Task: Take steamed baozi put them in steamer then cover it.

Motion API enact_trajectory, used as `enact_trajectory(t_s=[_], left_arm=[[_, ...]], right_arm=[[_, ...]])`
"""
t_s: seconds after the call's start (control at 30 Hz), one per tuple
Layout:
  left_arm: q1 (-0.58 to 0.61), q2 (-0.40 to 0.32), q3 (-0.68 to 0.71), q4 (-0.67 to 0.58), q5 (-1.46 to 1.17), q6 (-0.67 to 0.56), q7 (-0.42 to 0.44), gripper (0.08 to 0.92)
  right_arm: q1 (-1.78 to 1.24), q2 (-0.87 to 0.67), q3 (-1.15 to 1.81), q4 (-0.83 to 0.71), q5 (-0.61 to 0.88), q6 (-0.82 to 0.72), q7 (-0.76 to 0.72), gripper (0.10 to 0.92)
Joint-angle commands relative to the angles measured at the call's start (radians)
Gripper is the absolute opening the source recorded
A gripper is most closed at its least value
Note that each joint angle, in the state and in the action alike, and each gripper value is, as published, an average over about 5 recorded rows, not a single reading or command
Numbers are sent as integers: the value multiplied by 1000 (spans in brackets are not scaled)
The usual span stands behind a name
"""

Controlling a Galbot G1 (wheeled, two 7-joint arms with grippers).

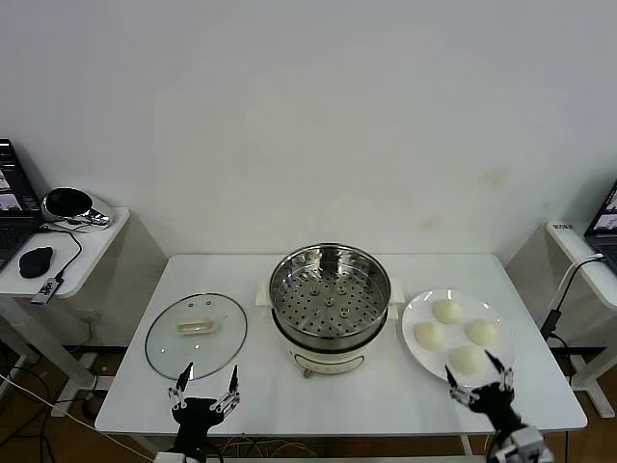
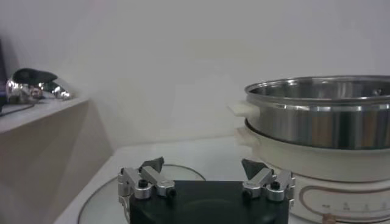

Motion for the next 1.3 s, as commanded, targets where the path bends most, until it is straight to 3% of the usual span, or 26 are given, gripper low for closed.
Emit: enact_trajectory(t_s=[0.03,0.3,0.63,0.93,1.3], left_arm=[[-10,16,-11,5,74,-3,25,823],[-10,12,-15,11,72,-2,18,823],[-5,20,-37,19,61,0,11,823],[-8,24,-49,20,58,14,11,823],[-1,26,-62,15,60,13,14,823]], right_arm=[[278,-310,-27,-111,-201,-66,-245,823],[707,-451,-383,-362,-239,-68,-579,823],[1208,-347,-879,-686,-258,28,-837,823],[1365,-209,-1110,-884,-268,87,-890,823],[1403,-77,-1125,-1049,-353,143,-893,823]])
